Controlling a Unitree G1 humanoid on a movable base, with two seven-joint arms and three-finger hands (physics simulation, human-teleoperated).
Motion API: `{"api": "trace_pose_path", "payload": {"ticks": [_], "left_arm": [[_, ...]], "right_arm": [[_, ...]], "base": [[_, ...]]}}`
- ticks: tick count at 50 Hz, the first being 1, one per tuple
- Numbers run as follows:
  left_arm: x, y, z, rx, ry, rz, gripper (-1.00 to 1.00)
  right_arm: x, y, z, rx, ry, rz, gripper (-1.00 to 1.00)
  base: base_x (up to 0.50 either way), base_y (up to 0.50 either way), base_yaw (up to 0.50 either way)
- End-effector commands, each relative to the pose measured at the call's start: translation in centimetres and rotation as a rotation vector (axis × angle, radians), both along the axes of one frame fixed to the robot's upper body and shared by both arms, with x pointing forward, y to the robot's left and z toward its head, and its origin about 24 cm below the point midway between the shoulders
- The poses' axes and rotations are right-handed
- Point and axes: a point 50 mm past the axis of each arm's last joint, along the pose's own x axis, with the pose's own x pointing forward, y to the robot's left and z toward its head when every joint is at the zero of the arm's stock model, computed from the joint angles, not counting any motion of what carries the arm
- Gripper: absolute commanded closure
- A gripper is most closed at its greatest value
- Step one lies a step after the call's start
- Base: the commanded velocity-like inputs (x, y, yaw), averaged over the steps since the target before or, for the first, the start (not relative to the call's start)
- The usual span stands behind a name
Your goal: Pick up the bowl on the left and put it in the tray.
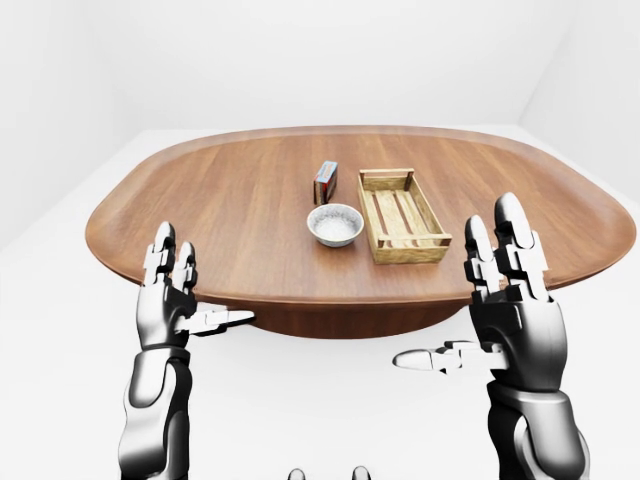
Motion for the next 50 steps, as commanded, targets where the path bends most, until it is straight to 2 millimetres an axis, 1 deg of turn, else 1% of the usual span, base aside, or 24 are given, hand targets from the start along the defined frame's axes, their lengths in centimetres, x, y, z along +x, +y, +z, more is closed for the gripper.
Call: {"api": "trace_pose_path", "payload": {"ticks": [1,3,5,8,12,20,24,31,50], "left_arm": [[0.4,-0.7,-1.4,-0.002,0.064,-0.004,-1.0],[0.4,-0.7,-1.5,-0.001,0.066,-0.006,-1.0],[0.4,-0.8,-1.6,-0.001,0.069,-0.007,-1.0],[0.4,-0.8,-1.6,-0.001,0.071,-0.008,-1.0],[0.4,-0.8,-1.6,-0.001,0.069,-0.007,-1.0],[0.4,-0.8,-1.6,-0.002,0.071,-0.009,-1.0],[0.4,-0.9,-1.7,0.0,0.072,-0.01,-1.0],[0.3,-0.7,-1.5,-0.002,0.067,-0.007,-1.0],[0.4,-0.8,-1.7,-0.002,0.076,-0.01,-1.0]], "right_arm": [[0.9,0.0,-1.3,0.037,0.059,0.009,-1.0],[0.9,0.0,-1.2,0.029,0.055,-0.007,-1.0],[0.8,0.0,-0.7,0.052,0.027,0.008,-1.0],[0.7,0.2,-0.6,0.043,0.026,0.024,-1.0],[0.6,0.4,-0.8,0.034,0.035,0.035,-1.0],[0.4,0.2,-0.1,0.038,0.0,0.031,-1.0],[0.4,0.2,-0.2,0.035,0.008,0.029,-1.0],[0.7,0.1,-1.1,0.041,0.051,0.024,-1.0],[0.9,-0.1,-1.5,0.019,0.071,0.004,-1.0]], "base": [[0.0,0.0,0.0],[0.0,0.0,0.0],[0.0,0.0,0.0],[0.0,0.0,0.0],[0.43,0.0,0.0],[0.5,0.0,0.0],[0.5,0.0,0.0],[0.5,0.0,0.0],[0.5,0.03,0.0]]}}
